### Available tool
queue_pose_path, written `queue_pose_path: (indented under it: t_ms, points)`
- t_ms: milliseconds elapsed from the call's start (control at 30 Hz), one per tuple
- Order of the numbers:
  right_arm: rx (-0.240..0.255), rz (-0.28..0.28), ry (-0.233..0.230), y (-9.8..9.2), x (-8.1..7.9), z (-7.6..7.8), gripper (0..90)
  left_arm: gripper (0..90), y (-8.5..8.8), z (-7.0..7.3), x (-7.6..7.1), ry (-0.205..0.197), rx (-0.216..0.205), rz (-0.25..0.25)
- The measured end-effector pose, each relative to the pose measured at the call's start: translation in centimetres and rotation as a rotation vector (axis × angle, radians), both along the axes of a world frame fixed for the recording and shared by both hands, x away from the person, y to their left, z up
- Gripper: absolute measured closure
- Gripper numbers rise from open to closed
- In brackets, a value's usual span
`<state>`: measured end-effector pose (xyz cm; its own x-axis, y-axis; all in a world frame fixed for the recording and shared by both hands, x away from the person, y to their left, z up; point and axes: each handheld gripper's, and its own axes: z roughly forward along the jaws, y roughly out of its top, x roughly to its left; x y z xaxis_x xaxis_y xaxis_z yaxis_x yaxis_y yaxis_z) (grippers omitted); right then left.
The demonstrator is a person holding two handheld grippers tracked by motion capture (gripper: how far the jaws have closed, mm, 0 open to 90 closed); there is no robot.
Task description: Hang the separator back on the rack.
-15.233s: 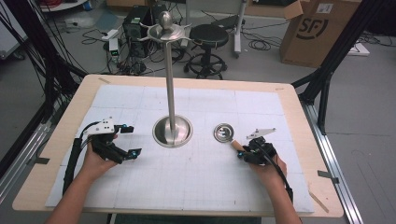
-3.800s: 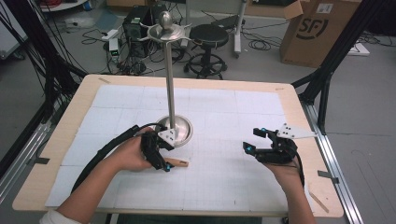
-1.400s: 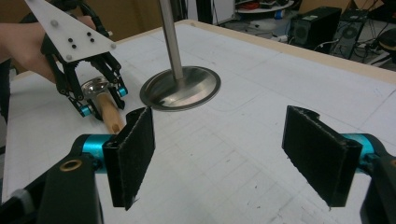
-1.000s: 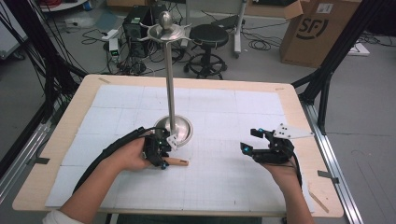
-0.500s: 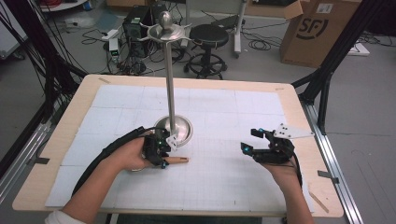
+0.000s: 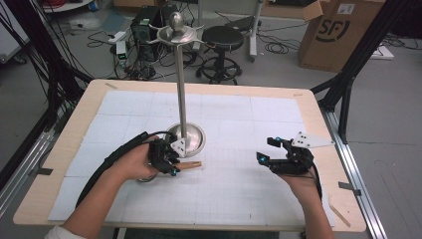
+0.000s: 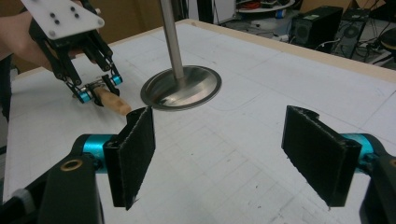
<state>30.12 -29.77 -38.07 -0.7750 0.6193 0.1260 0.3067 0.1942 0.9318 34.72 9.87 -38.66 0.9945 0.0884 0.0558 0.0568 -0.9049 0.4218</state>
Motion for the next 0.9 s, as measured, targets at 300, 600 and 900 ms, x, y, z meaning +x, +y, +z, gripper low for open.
queue_pose_path:
  t_ms: [300,600,900]
  points:
    - [0.000,-0.002,0.003,0.1,0.0,0.0,24.8,67.7,1.6,2.5,-0.3,-0.002,-0.166,0.017]
    - [-0.003,0.001,-0.003,0.2,0.0,0.0,24.8,67.8,2.9,3.9,-0.1,0.019,-0.271,0.056]
    - [-0.003,0.002,0.003,0.2,0.0,-0.1,24.8,67.7,4.0,5.3,-0.2,0.013,-0.392,0.093]
